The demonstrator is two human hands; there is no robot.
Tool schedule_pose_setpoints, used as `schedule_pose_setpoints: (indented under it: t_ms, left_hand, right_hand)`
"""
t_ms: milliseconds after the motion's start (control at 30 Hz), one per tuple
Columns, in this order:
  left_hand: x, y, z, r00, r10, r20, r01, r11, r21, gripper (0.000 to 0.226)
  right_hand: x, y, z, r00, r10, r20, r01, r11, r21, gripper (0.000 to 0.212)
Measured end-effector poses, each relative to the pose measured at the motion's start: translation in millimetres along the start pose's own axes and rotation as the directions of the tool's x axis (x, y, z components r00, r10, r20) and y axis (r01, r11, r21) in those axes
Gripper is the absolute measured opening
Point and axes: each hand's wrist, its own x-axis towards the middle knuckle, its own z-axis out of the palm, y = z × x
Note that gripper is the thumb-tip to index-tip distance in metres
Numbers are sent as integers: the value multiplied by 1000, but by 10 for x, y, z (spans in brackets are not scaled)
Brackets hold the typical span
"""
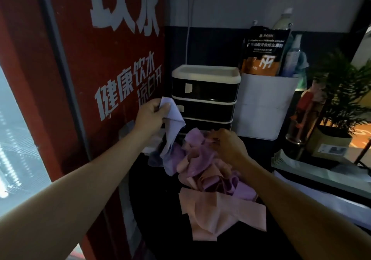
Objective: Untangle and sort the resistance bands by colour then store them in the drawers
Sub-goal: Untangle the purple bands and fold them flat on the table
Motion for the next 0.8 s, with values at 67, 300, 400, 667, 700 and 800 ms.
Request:
schedule_pose_setpoints:
  t_ms: [67,300,400,667,700,800]
  left_hand:
    - [18,215,86,999,48,17,-47,998,-46,14]
    - [-13,670,506,984,105,145,-86,988,-130,26]
    - [-18,837,661,970,143,198,-115,983,-146,21]
    - [-113,1280,1017,952,148,269,-44,933,-358,18]
    - [-133,1315,1053,950,144,278,-30,926,-377,18]
    - [-196,1379,1155,950,88,299,57,895,-443,17]
  right_hand:
    - [-66,75,10,999,4,49,-3,1000,-11,17]
    - [-144,86,-228,981,3,192,-25,993,112,36]
    - [-148,29,-436,991,36,130,-85,914,396,49]
    - [-174,65,-976,962,195,-193,-35,785,618,30]
    - [-200,91,-1031,955,200,-221,-25,792,610,25]
    - [-292,204,-1147,939,198,-280,-4,822,569,29]
